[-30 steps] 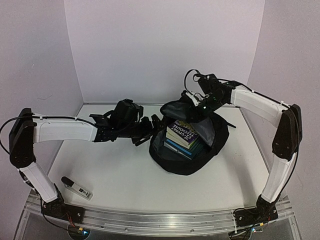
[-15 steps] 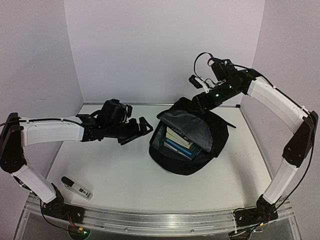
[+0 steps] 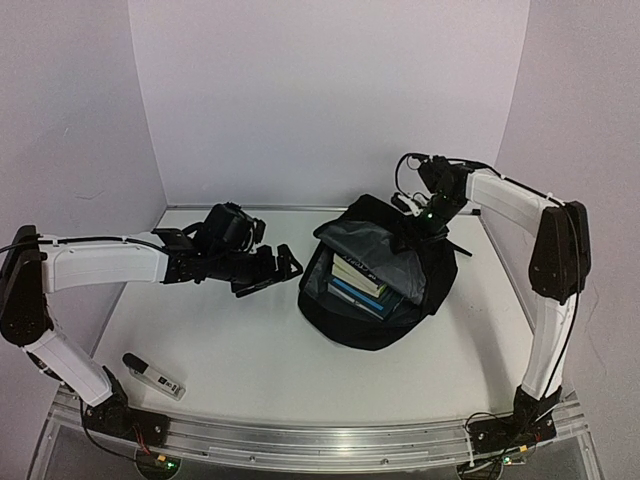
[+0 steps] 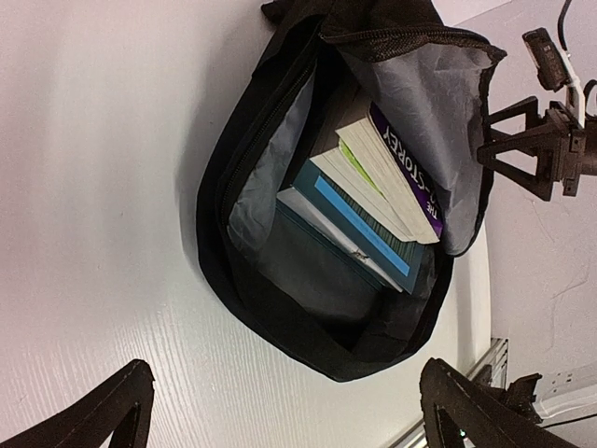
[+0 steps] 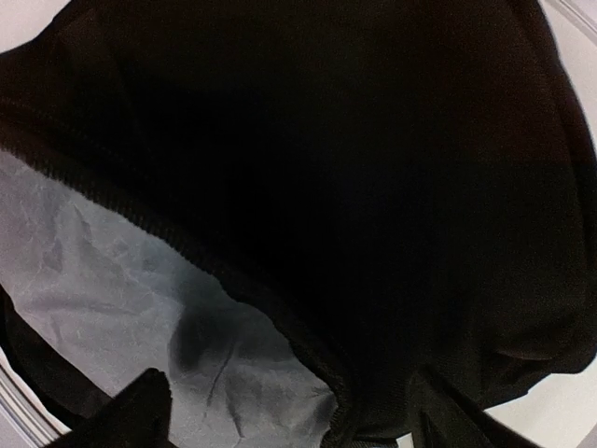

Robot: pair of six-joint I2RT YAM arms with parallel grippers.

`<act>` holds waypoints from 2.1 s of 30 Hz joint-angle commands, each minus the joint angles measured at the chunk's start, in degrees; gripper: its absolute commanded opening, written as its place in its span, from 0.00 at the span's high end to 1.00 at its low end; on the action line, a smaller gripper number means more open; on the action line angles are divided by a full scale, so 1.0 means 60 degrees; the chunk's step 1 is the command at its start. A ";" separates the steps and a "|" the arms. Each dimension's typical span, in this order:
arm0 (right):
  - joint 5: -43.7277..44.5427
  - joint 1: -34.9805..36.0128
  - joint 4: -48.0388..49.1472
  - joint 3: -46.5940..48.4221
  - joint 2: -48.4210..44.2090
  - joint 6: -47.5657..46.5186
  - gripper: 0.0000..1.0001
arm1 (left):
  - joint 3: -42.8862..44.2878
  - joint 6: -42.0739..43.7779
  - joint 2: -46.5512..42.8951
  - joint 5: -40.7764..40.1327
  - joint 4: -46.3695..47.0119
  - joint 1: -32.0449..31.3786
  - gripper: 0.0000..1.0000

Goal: Pack the student bag
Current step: Adjust the student bag at the center of the board.

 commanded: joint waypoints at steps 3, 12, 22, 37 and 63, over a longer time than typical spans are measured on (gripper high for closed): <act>-0.1835 0.0122 -0.0610 0.0132 -0.0219 -0.0045 0.60 | 0.0012 0.0001 -0.0151 0.0011 0.0198 0.0043 0.00; -0.3968 0.1106 -0.0914 -0.0947 -0.1807 0.0319 0.88 | 0.0130 0.0437 -0.0715 -0.0093 0.0133 0.0100 0.00; -0.4083 0.2477 -0.1361 -0.2614 -0.2615 -0.0629 0.44 | 0.0373 0.1047 -0.0826 0.0021 0.0058 0.0149 0.00; -0.1478 0.0140 -0.0513 -0.2919 -0.3049 0.0070 0.44 | 0.1676 0.1278 0.1536 0.1433 0.0226 0.0260 0.07; -0.1747 -0.0745 0.1202 -0.4523 -0.1626 0.0115 0.55 | 0.1031 0.0032 0.2702 0.1792 0.1937 -0.0084 0.10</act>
